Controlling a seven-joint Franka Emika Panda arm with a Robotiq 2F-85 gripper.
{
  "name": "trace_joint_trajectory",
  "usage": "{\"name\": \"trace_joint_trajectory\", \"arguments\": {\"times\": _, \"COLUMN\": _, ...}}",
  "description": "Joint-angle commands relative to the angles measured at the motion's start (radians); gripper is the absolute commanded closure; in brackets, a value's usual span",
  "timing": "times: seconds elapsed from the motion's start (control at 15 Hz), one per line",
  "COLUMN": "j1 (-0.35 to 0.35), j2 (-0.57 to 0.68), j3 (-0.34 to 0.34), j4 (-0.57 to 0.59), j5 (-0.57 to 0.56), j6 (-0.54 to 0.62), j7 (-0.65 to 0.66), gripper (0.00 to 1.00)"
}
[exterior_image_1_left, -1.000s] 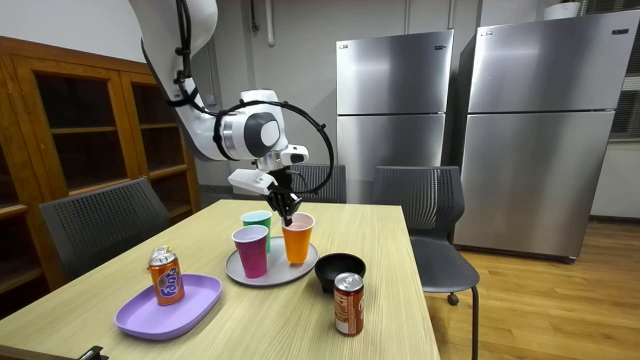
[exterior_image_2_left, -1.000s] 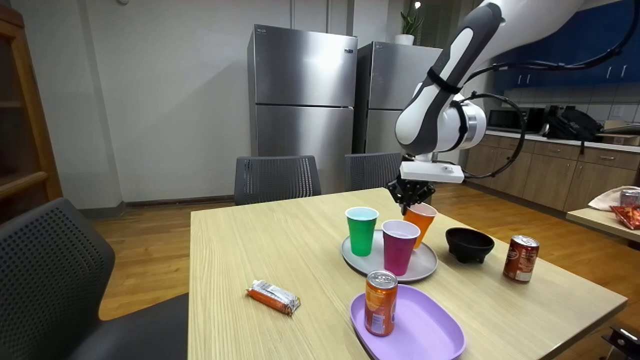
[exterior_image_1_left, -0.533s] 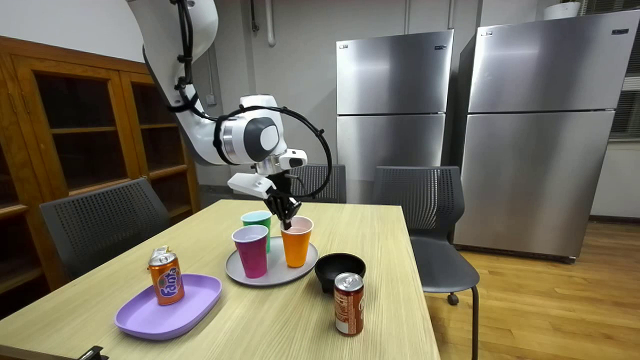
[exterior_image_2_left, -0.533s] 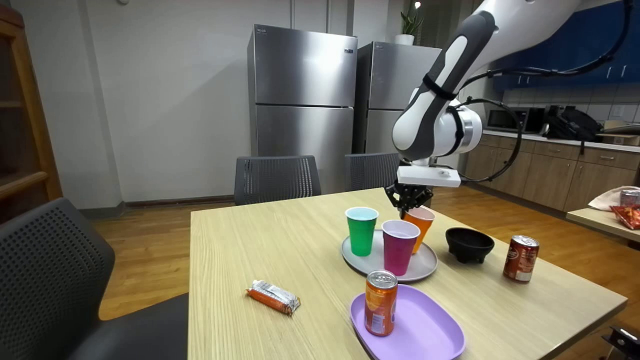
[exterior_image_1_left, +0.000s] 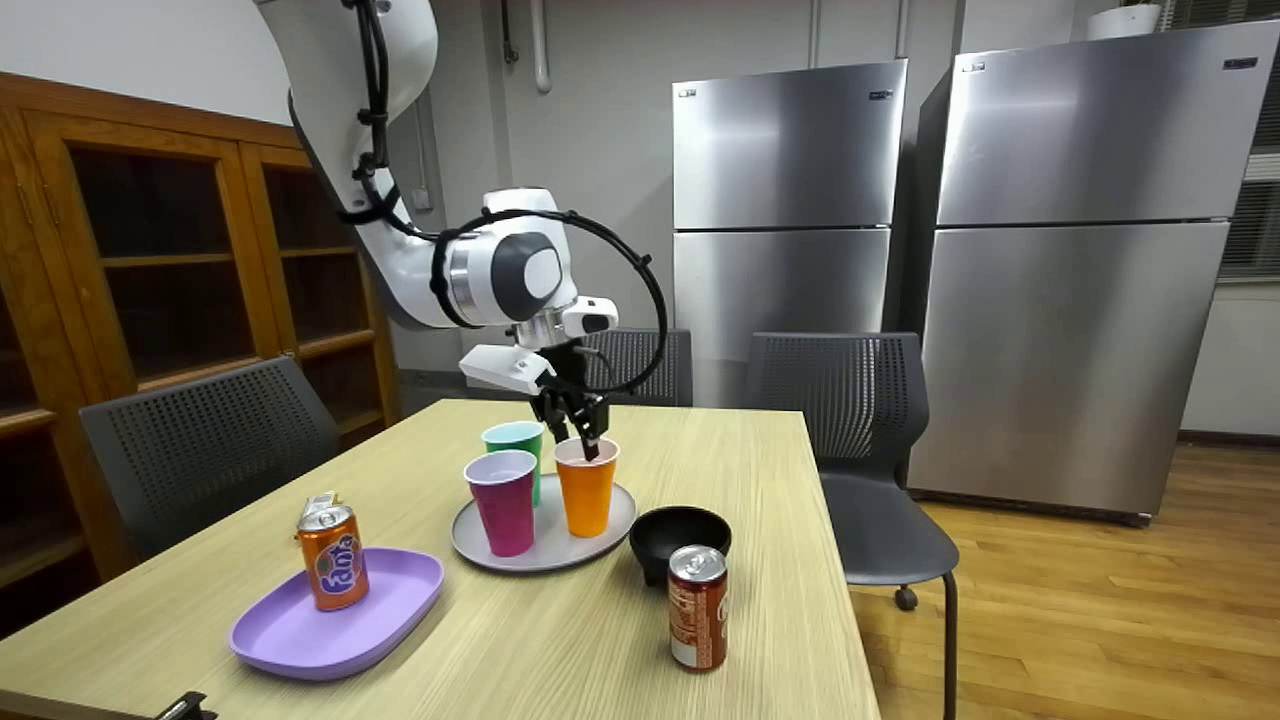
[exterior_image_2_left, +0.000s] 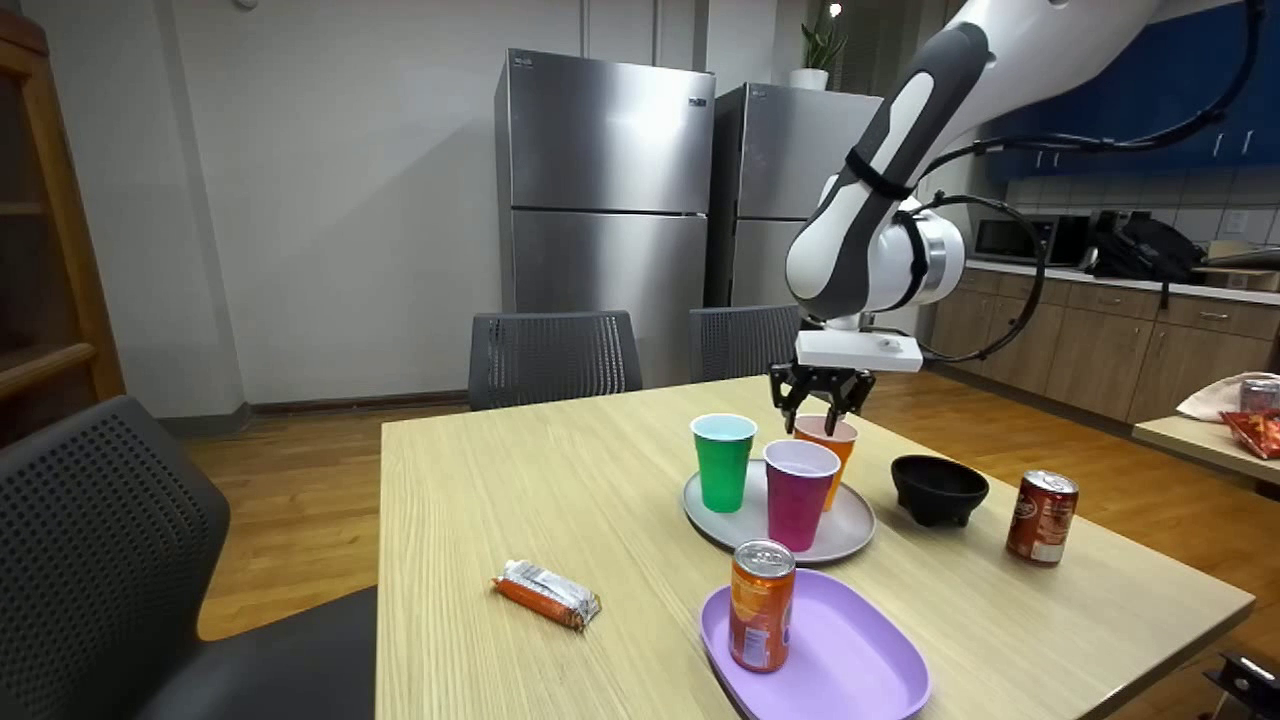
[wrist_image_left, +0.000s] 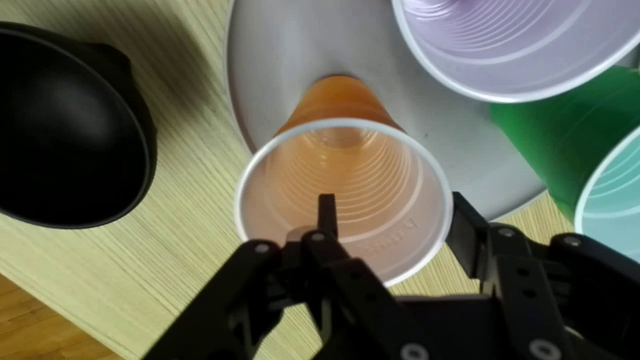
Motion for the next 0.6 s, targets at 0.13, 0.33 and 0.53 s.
{"name": "trace_joint_trajectory", "arguments": {"times": 0.13, "j1": -0.013, "j2": -0.070, "j3": 0.010, "j4": -0.011, "j5": 0.012, "j6": -0.036, "j7": -0.013, "gripper": 0.01}}
{"name": "trace_joint_trajectory", "arguments": {"times": 0.33, "j1": -0.024, "j2": -0.108, "j3": 0.017, "j4": -0.026, "j5": 0.015, "j6": -0.029, "j7": -0.027, "gripper": 0.00}}
{"name": "trace_joint_trajectory", "arguments": {"times": 0.53, "j1": -0.039, "j2": -0.170, "j3": 0.029, "j4": -0.074, "j5": 0.015, "j6": -0.017, "j7": -0.059, "gripper": 0.00}}
